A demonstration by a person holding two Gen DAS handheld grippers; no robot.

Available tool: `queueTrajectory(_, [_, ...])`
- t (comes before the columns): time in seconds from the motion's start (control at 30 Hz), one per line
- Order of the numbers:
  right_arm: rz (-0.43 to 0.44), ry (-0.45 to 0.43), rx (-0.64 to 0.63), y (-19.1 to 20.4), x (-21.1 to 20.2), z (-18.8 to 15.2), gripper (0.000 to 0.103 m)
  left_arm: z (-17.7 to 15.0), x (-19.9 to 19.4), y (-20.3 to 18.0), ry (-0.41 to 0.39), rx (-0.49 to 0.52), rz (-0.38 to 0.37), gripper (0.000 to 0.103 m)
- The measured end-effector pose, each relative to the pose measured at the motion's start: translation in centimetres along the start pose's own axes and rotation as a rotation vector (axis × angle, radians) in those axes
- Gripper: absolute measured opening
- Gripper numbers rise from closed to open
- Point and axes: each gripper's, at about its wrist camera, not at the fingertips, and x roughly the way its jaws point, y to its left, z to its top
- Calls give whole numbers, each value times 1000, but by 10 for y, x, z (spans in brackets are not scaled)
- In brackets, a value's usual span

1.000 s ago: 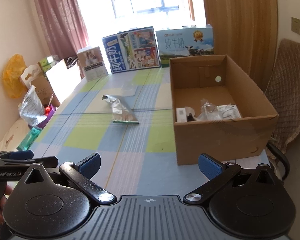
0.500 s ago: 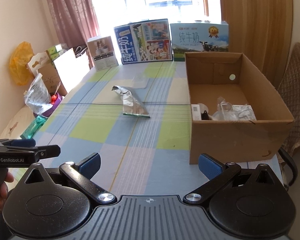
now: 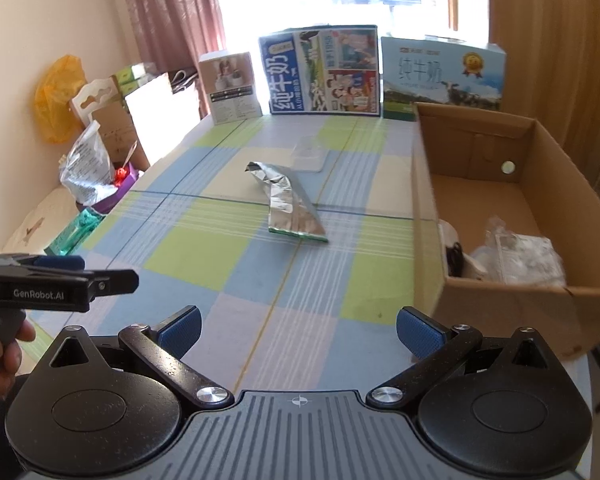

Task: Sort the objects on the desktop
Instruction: 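Withdraw both tools from the box back over the table, then move the right tool to the foil bag and close on it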

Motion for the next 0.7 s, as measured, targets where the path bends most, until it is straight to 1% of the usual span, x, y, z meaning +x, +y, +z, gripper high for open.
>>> queueTrajectory(0.33, [18,41,-70,5,54,19,101,19,41,21,13,-17,21,101])
queueTrajectory(0.5, [22,67,-122,7,87,41,101,29,63,28,26,-10,28,101])
queueTrajectory(0.7, [47,105,-160,6,130,72,101,51,92,39,38,35,26,101])
